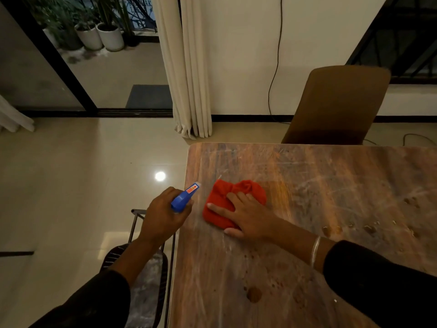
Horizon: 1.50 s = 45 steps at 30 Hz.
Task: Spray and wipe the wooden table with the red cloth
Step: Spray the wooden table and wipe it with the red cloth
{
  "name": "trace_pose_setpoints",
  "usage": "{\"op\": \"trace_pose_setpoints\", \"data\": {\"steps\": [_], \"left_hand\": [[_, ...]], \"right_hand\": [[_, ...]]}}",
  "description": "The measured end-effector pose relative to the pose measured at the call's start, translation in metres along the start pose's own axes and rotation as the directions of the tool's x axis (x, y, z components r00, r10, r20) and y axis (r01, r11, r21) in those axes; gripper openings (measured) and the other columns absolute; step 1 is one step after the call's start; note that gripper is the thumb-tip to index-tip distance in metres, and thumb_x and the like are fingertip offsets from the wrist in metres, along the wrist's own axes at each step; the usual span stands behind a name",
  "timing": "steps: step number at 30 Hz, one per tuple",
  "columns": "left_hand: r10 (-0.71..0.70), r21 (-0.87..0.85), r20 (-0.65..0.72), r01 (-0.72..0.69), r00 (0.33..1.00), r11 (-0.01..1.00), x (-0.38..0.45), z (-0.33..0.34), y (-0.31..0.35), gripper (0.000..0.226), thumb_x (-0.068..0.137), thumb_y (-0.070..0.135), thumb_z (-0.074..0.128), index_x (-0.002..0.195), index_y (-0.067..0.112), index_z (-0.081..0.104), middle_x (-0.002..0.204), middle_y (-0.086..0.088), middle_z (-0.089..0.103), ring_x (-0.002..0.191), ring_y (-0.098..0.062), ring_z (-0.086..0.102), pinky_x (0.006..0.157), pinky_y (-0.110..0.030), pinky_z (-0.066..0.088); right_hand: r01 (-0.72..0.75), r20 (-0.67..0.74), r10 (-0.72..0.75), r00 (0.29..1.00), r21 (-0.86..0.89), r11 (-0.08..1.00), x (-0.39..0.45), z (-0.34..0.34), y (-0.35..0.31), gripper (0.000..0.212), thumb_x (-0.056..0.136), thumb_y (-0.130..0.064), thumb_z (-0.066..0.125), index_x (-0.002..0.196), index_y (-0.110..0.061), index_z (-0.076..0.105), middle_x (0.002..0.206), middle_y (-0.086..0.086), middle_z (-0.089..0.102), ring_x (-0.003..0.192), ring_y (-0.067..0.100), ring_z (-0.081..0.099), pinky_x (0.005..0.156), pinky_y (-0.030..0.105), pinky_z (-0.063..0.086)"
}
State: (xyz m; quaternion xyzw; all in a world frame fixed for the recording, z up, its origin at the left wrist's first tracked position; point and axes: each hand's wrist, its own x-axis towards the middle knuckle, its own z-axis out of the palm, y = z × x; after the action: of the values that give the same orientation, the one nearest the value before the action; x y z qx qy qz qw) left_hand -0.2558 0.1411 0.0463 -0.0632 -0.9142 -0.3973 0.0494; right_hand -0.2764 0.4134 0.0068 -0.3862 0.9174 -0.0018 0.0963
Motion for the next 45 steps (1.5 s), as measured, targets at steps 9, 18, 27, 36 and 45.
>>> {"op": "trace_pose_setpoints", "data": {"steps": [9,18,27,36,45], "left_hand": [[-0.047,0.014,-0.022,0.048,0.999,0.999,0.010,0.004,-0.025,0.026,0.082,0.019,0.077,0.100,0.006,0.064,0.080,0.002,0.059,0.068,-0.010,0.058,0.067,-0.018,0.043],[-0.044,-0.013,-0.034,0.044,0.998,0.999,0.029,-0.002,-0.037,0.028,0.083,0.023,0.076,0.102,0.006,0.064,0.079,0.003,0.058,0.066,-0.009,0.056,0.067,-0.016,0.043],[-0.121,-0.108,-0.111,0.109,0.986,0.988,0.027,0.010,-0.046,0.019,0.086,0.032,0.071,0.094,0.025,0.055,0.072,0.014,0.056,0.064,-0.007,0.058,0.066,-0.008,0.041],[-0.140,-0.172,-0.119,0.119,0.983,0.978,0.047,-0.009,-0.061,0.027,0.088,0.031,0.070,0.103,0.011,0.063,0.083,-0.002,0.065,0.072,-0.018,0.063,0.073,-0.032,0.056],[-0.096,-0.120,-0.105,0.083,0.990,0.989,0.046,-0.011,-0.070,0.030,0.087,0.042,0.063,0.100,0.014,0.062,0.076,0.008,0.060,0.067,-0.009,0.060,0.069,-0.018,0.048]], "right_hand": [[-0.441,0.077,0.436,0.897,0.078,0.894,0.036,-0.015,0.073,0.079,0.089,-0.093,0.011,0.159,-0.061,-0.003,0.177,-0.002,-0.006,0.160,0.044,-0.011,0.120,0.073,-0.012],[-0.146,-0.050,0.144,0.988,-0.035,0.989,0.014,0.013,-0.025,0.074,0.098,-0.080,0.029,0.164,-0.045,0.026,0.158,0.015,0.044,0.152,0.048,0.032,0.120,0.070,0.013],[-0.491,-0.043,0.506,0.861,0.183,0.852,0.115,-0.012,0.039,0.076,0.098,-0.081,0.021,0.165,-0.048,0.008,0.176,0.008,-0.008,0.161,0.040,0.002,0.123,0.072,0.010],[-0.062,-0.167,0.056,0.984,-0.034,0.997,0.067,0.030,-0.039,0.067,0.108,-0.062,0.025,0.168,-0.036,0.012,0.177,0.004,0.004,0.164,0.033,0.001,0.124,0.067,0.000],[-0.423,-0.104,0.444,0.890,0.177,0.889,0.194,-0.021,0.037,0.064,0.111,-0.051,0.027,0.169,-0.028,0.009,0.177,0.001,0.011,0.163,0.028,0.004,0.131,0.055,0.004]]}}
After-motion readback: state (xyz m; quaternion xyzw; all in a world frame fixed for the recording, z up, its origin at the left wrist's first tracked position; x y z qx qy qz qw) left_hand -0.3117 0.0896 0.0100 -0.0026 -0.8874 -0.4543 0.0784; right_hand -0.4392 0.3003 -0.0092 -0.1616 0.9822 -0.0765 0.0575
